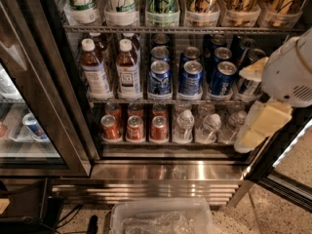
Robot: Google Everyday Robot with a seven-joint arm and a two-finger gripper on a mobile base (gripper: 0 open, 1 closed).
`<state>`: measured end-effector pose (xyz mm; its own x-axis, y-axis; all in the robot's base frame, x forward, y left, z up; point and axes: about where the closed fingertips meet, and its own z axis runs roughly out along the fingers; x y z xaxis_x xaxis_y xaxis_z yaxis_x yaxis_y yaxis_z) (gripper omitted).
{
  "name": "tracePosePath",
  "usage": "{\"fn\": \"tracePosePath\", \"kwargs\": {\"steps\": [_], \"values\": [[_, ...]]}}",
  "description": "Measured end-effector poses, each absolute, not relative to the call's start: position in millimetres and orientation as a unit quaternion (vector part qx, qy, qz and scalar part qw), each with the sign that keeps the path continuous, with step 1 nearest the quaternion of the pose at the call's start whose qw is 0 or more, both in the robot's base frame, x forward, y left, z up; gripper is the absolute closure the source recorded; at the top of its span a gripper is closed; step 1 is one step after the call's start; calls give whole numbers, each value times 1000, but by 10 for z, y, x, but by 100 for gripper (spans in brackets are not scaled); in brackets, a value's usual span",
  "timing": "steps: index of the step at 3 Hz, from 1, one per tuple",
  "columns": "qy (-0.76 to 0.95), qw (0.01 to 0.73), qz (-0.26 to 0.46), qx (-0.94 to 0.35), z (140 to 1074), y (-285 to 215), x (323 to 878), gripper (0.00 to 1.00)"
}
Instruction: Pick blue plastic bottle from middle shelf of fridge
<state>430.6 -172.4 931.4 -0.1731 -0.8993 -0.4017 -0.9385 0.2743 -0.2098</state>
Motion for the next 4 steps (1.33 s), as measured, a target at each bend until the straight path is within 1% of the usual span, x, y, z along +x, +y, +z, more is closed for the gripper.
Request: {"fn": "tracePosePath", "kwargs": {"steps": [1, 2, 3, 4], "values": [[743, 254, 82, -613, 9182, -1332, 4194, 0], [743, 257, 83, -612, 9162, -1316, 4196, 0], [742, 281, 91, -601, 9012, -1200, 4211, 0], [729, 311, 116, -598, 8765, -955, 4257, 0]]}}
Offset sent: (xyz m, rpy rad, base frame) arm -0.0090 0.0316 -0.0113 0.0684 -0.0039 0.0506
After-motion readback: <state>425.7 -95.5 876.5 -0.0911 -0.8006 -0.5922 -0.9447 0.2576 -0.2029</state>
